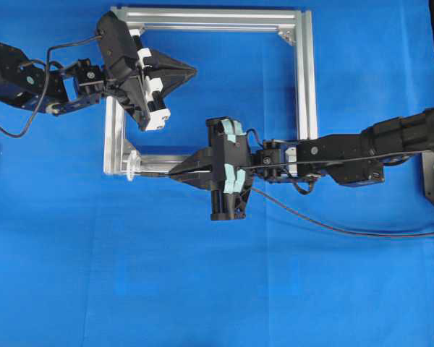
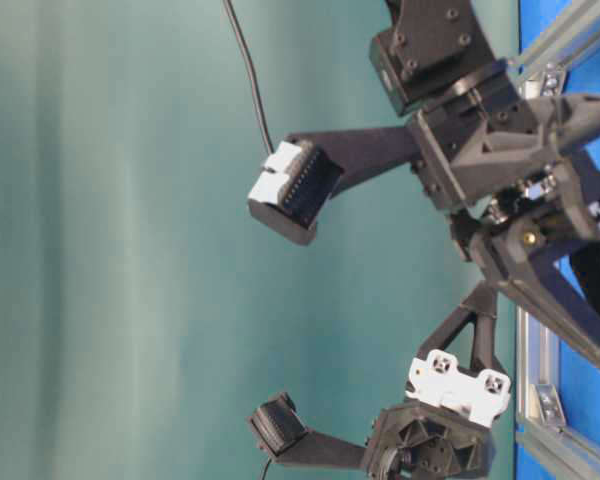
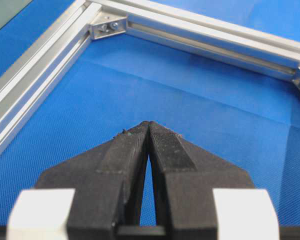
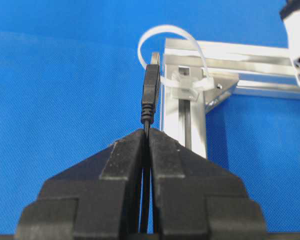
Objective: Insert the wire through the string loop located on the left side.
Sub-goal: 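Align the USB plug above the white loop with the right gripper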
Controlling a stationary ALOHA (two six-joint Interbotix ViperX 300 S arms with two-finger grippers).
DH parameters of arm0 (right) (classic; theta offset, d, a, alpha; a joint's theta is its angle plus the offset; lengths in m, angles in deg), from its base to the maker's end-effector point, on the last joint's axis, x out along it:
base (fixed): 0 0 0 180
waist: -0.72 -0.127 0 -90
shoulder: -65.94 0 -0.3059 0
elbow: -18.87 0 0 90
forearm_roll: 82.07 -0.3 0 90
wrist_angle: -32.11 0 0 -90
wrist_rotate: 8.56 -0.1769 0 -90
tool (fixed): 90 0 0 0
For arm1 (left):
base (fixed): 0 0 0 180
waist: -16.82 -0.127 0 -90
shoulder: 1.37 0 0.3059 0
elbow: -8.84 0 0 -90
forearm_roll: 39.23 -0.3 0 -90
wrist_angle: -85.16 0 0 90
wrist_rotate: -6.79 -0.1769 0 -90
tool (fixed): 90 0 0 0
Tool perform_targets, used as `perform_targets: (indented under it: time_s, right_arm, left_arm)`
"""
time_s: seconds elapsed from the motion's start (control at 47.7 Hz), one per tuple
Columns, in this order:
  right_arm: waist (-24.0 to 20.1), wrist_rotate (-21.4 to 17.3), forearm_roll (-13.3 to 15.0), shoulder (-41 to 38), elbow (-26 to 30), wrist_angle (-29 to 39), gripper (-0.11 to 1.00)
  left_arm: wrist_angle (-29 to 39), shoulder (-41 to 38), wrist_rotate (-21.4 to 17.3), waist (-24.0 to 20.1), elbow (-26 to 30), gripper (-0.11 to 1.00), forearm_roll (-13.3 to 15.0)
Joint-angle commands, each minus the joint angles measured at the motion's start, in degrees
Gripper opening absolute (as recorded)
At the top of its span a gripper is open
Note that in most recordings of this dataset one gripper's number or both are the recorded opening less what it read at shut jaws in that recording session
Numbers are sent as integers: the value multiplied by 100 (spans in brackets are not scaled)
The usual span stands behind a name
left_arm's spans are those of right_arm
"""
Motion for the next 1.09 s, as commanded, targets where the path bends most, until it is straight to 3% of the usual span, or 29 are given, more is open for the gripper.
perform_targets:
  time_s: [0.0,1.069]
  right_arm:
    - [53,-9,9,79,149,18,0]
    - [88,-9,0,79,88,18,0]
  left_arm:
    - [-26,202,9,9,35,0,-18]
    - [-26,193,0,9,53,0,-18]
